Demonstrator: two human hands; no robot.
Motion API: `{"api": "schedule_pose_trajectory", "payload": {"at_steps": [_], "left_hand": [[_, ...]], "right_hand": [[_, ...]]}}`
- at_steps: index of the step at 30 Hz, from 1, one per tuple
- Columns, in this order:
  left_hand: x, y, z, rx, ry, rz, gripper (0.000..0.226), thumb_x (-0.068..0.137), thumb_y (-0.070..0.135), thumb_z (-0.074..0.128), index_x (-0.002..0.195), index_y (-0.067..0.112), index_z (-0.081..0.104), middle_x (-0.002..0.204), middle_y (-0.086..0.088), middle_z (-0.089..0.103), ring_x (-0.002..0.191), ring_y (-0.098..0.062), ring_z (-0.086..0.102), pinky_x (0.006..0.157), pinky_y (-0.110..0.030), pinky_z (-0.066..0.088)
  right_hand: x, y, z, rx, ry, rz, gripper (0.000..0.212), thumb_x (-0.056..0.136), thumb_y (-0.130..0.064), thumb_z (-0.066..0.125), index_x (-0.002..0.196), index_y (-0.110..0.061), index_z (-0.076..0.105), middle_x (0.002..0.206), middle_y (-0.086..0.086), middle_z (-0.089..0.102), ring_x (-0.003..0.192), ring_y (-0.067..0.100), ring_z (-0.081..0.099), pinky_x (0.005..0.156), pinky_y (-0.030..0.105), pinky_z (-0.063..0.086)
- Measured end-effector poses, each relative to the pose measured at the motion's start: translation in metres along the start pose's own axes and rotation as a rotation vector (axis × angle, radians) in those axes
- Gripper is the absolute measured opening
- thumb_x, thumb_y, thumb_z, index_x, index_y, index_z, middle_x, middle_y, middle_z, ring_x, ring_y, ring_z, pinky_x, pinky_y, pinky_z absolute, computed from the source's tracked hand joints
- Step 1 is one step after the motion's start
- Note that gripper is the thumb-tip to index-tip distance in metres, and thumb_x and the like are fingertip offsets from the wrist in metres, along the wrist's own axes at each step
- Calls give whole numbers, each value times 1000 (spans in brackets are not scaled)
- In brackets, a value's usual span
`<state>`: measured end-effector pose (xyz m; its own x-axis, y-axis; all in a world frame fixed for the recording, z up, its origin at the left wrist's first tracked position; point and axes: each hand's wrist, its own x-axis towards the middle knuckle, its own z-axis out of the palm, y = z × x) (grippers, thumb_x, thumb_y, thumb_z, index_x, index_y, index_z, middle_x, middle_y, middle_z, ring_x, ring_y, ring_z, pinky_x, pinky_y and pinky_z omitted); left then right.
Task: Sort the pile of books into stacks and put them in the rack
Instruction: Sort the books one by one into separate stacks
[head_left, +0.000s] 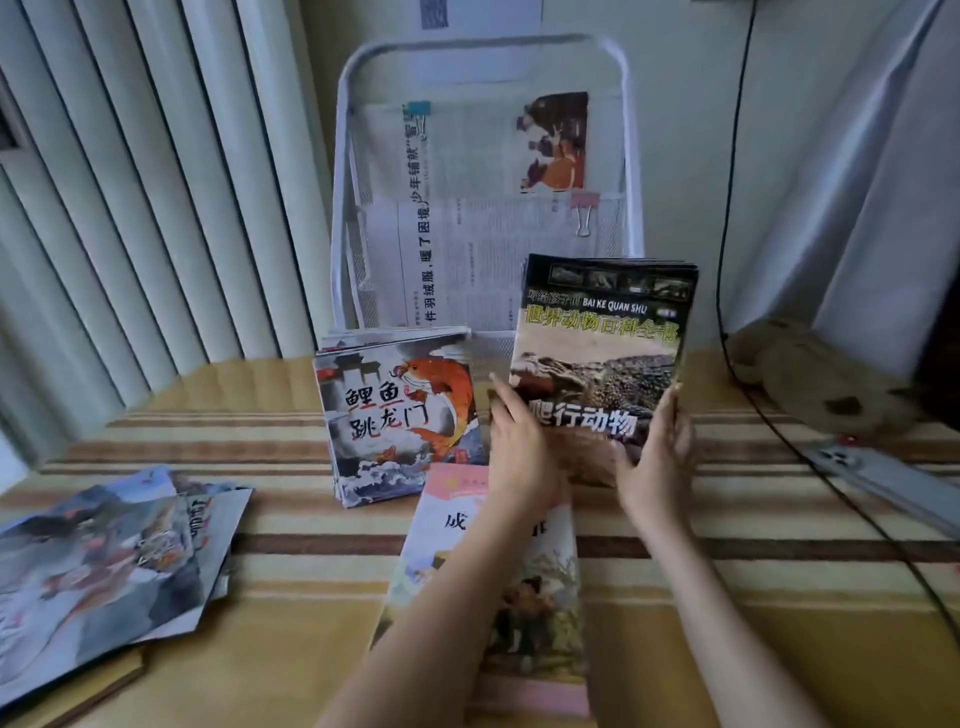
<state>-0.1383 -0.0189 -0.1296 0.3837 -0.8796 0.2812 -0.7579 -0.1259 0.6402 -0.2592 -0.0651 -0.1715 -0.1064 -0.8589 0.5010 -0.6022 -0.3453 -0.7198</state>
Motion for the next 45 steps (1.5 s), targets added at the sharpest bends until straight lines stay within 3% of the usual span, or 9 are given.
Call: {"api": "schedule_pose_trajectory", "payload": {"at_steps": [4, 10, 17, 23, 26, 32, 37, 40, 45], "left_hand": [[3, -7, 4, -20, 12, -25, 100, 80, -13, 50, 145, 3, -24, 153, -18, 18, 135, -37, 31, 103, -38, 36], [-3, -4, 6, 22, -77, -11, 96, 88, 1, 51, 145, 6, -25, 155, -19, 16, 107, -38, 58, 72, -35, 42], [-18, 2, -28, 30, 10, 51, 88, 90, 1, 47, 146, 3, -21, 160, -9, -4, 147, -22, 5, 113, -30, 26], [-67, -62, -122, 121, 321, 187, 53, 94, 6, 44, 145, 9, 33, 142, -9, 45, 125, -25, 47, 95, -32, 43], [-93, -136, -174, 318, 510, 36, 37, 89, 10, 50, 126, 11, 53, 124, -7, 58, 114, -28, 52, 95, -38, 41], [-146, -256, -244, 418, 215, -771, 74, 90, 58, 31, 147, 11, 22, 153, -23, 18, 139, -44, 14, 112, -57, 16], [-176, -263, -241, 567, 216, -622, 72, 86, 70, 27, 148, 34, 20, 158, -4, 14, 141, -43, 9, 116, -53, 5], [-176, -262, -246, 566, 264, -539, 66, 85, 69, 25, 136, 32, 43, 149, -2, 38, 136, -33, 30, 113, -44, 18], [-181, -258, -252, 11, 738, -471, 35, 92, 41, 46, 110, 19, 66, 106, -8, 69, 99, -24, 63, 78, -32, 43]], "right_hand": [[-2, 19, 19, 35, 17, -76, 94, 88, -19, 59, 149, -38, -9, 158, 2, 7, 111, 33, 59, 84, 47, 54], [-4, 13, 10, 9, 106, -67, 77, 93, -5, 50, 152, -21, 4, 159, 3, 12, 135, 27, 36, 94, 35, 46], [-7, -2, 3, 63, 239, -109, 56, 97, -6, 42, 150, -13, 23, 154, 8, 28, 140, 26, 30, 110, 46, 35], [-36, -100, -34, 306, 151, -354, 31, 92, -2, 40, 99, -21, 63, 86, 4, 67, 64, 20, 53, 56, 32, 42], [-84, -173, -38, 379, -211, -453, 30, 92, 0, 45, 87, -21, 66, 76, -10, 66, 50, 14, 52, 46, 30, 42], [-185, -256, 60, 86, -944, -440, 43, 97, -30, 42, 139, -22, 41, 132, 6, 53, 112, 25, 54, 90, 38, 48], [-219, -257, 143, -10, -831, -313, 58, 96, -44, 38, 148, -23, 20, 151, 9, 30, 136, 30, 30, 110, 42, 31], [-222, -248, 157, -70, -789, -265, 59, 96, -43, 40, 148, -24, 19, 151, 9, 30, 136, 29, 30, 110, 41, 29], [-211, -241, 153, 169, -666, -183, 53, 94, -12, 53, 143, -18, 31, 143, 13, 37, 121, 26, 47, 90, 30, 43]]}}
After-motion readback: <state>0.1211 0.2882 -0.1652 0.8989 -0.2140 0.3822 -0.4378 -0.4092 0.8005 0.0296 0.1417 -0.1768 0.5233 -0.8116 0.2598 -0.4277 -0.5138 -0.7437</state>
